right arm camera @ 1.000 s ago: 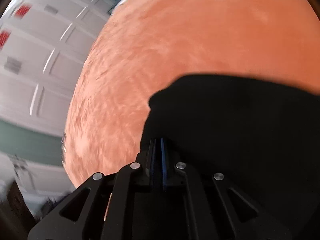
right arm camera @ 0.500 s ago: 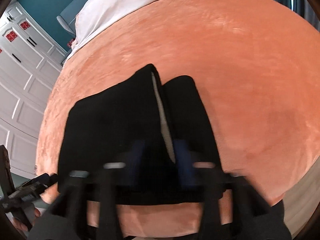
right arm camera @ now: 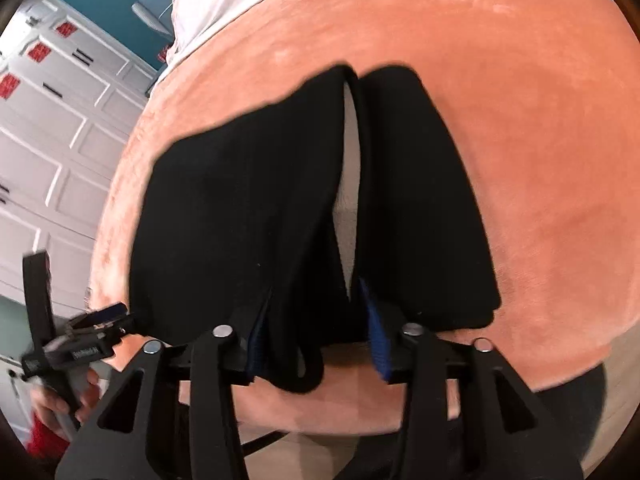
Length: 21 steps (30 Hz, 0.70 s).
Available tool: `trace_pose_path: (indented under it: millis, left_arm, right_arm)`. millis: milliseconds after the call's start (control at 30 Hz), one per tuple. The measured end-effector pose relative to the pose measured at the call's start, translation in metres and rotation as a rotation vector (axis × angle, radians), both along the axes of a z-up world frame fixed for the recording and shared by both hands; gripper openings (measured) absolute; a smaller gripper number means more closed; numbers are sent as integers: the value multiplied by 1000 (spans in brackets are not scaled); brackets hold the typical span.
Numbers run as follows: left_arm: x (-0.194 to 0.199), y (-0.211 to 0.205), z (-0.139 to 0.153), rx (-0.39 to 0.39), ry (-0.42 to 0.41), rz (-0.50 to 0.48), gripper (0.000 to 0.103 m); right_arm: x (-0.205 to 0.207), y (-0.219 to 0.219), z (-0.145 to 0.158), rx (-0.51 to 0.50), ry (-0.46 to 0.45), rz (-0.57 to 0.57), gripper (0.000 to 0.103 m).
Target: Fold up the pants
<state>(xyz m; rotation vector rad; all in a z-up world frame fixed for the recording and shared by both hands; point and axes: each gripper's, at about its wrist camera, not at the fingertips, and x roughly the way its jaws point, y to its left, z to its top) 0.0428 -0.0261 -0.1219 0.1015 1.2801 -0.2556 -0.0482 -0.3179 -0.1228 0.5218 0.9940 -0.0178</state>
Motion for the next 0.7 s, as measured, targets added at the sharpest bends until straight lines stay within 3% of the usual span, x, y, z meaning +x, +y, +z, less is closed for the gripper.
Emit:
trace_pose_path:
  millis: [33,67,133,267,333,400,433,467,500,533,567,600,700]
  left_arm:
    - [2,7,10,-66,-8,27,98]
    - [5,11,14,-108,-5,51,98]
    - [20,17,7,-175,31,114,98]
    - [45,2,-40,-167,155,145,98]
    - [48,-5,-60,-220,210,139,98]
    - [46,-7,-63,-235,179,173,98]
    - [45,-10,-64,-241,169,159,98]
    - [46,-11,-64,-252,175,136,96]
    - [47,-9,-63,-268,174,135,78]
    - [49,-5,-58,-333,185,118,60]
    - [51,-3,-53,-372,210,105,42]
    - [51,1,-46,-383,208,104,36]
    - [47,14,-21,-389,179,85,32]
  right_arm:
    - [-3,-4,17,-50,-36,-22,59]
    - [-4,-8,30,-100,-76,-35,76]
    - [-2,-14,45,-187,-118,-65,96]
    - [21,-25,19,-216,-46,-32,95]
    - [37,-26,-12,-164,48,16,95]
    - [43,-25,-37,-58,85,25,96]
    - [41,-26,-43,-17,59,-22,96]
    - [42,-26,-42,-7,54,-30,86]
    - [43,-24,-42,7,53,-27,76]
    - [41,-25,-37,69,44,-38,53]
    - [40,-26,-32,109,35,-49,41]
    - [38,-27,-24,134,25,-49,37]
    - [38,-9,15,128,-30,-8,30]
